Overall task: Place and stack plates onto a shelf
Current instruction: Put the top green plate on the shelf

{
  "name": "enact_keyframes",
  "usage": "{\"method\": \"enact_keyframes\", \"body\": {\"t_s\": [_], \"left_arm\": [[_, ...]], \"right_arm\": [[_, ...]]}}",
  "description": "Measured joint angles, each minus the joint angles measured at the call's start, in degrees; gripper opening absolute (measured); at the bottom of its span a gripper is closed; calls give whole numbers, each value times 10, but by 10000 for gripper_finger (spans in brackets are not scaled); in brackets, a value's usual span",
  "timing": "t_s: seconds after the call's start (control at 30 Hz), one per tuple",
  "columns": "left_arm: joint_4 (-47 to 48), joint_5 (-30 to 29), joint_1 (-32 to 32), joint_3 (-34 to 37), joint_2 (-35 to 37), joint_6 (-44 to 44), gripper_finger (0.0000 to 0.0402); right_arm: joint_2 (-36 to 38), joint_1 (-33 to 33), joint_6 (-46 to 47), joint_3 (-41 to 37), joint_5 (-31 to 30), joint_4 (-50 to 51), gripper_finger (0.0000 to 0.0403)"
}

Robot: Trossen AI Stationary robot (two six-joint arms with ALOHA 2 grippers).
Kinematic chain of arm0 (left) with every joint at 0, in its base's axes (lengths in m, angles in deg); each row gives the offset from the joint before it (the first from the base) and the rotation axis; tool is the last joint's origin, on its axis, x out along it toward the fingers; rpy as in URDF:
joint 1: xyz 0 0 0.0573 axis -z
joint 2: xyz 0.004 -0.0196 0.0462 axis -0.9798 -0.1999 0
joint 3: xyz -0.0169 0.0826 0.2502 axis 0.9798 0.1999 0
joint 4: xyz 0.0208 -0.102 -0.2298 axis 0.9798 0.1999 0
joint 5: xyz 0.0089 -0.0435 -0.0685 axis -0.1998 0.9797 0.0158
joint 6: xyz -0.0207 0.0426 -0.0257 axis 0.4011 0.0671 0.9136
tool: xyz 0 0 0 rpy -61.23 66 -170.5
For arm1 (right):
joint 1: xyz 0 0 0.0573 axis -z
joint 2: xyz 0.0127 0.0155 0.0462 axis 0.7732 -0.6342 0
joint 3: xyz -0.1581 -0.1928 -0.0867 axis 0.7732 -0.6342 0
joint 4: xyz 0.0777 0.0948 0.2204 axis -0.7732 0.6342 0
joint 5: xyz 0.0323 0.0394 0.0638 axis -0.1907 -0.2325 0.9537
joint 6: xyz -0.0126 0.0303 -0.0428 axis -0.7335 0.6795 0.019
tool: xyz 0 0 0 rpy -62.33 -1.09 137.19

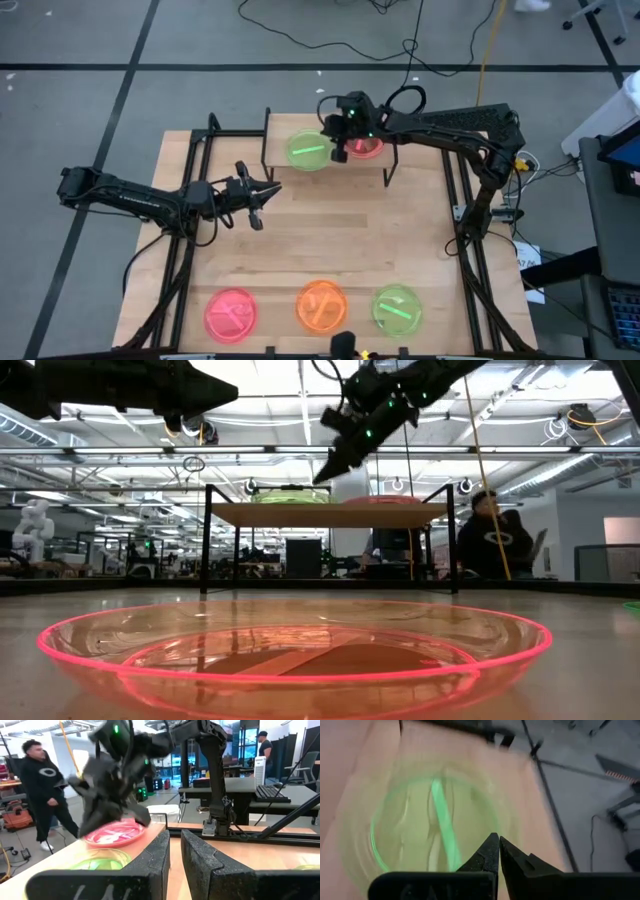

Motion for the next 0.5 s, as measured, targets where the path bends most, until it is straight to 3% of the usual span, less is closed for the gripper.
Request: {"method": "enact_keyframes", "body": {"t_s": [0.23,0.5], "left_arm": [[0,-2,0,0,0,0,56],[10,-66,-14,0,-4,27,56]], "right_arm": [[1,0,-3,100,0,74,0],[17,1,-13,90,-56,138,0]]}}
